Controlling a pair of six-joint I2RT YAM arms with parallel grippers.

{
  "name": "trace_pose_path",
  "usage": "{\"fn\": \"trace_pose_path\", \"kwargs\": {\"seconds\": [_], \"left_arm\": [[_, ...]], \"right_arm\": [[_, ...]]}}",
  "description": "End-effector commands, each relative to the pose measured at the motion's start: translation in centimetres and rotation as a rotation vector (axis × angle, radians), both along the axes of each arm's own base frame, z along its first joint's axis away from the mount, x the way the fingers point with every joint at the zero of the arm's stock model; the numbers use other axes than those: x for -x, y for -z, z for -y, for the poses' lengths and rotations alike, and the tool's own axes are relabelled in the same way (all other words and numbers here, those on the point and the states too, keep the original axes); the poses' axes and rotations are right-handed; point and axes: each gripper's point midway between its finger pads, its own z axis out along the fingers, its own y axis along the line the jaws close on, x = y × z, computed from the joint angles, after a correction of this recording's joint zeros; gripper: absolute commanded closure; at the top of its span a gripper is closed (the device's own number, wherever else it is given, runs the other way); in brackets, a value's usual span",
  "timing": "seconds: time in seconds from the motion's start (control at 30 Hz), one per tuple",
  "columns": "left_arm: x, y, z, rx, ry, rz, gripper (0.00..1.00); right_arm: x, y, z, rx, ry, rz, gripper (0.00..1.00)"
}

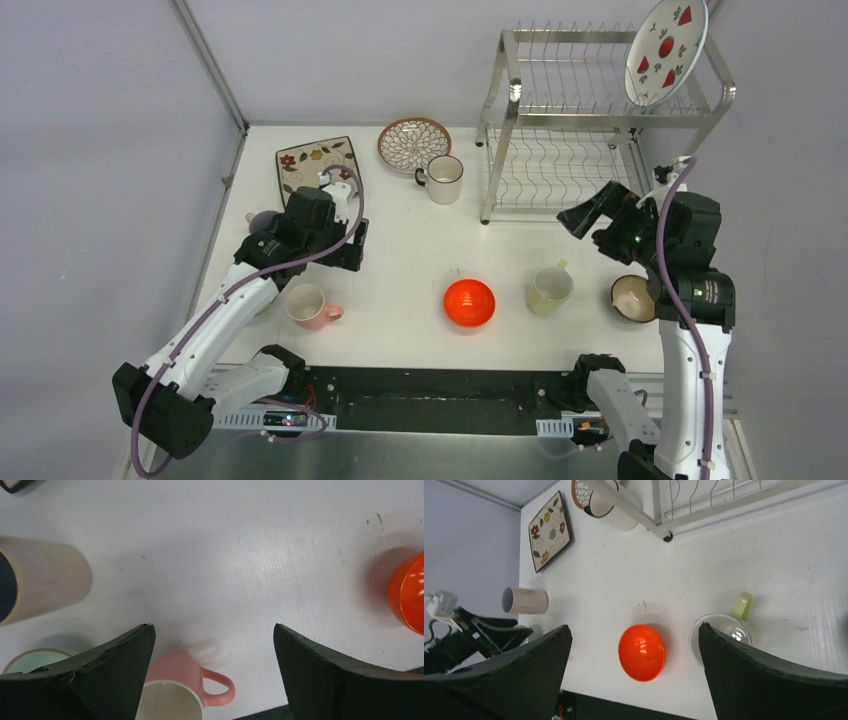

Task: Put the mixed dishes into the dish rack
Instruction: Pick up the plate from the corner of the board.

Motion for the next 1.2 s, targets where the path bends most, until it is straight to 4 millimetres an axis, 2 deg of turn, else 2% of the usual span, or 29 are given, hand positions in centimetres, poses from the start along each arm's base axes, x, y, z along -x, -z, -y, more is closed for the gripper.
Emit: {"fn": "trace_pose_path", "kwargs": {"seconds": [0.0, 0.17, 0.3, 0.43, 0.57, 0.73, 0.83, 1.0, 1.17], "left_arm": [[-4.3, -4.1, -0.8, -0.040, -0.093, 0.147, 0.10], [-8.1, -5.4, 1.4, 0.036, -0.135, 0.165, 0.13], [-11.9, -5.6, 3.1, 0.113, -0.217, 0.123, 0.17], [-15.8, -4.7, 5.2, 0.287, -0.262, 0.029, 0.22], [-19.7, -3.0, 6.7, 0.441, -0.279, -0.069, 0.27], [-24.6, 0.1, 6.8, 0.520, -0.335, -0.117, 0.35], [-27.4, 2.1, 6.5, 0.558, -0.362, -0.121, 0.38], [-30.8, 4.0, 5.9, 0.603, -0.378, -0.107, 0.39], [-33.3, 5.9, 5.0, 0.604, -0.417, -0.100, 0.40]], "right_arm": [[1.9, 0.8, -1.4, -0.013, -0.074, 0.012, 0.00], [2.5, 1.6, -2.4, -0.019, -0.130, -0.004, 0.00], [3.1, 1.9, -3.7, -0.021, -0.194, -0.006, 0.00], [3.7, 2.7, -4.9, -0.028, -0.245, -0.026, 0.00], [4.4, 4.7, -5.8, -0.007, -0.277, -0.084, 0.00], [5.0, 6.8, -7.4, 0.040, -0.324, -0.151, 0.00], [5.2, 7.8, -9.1, 0.107, -0.372, -0.182, 0.00], [5.2, 8.4, -12.6, 0.209, -0.462, -0.194, 0.00], [4.6, 8.3, -14.7, 0.261, -0.492, -0.183, 0.00]]}}
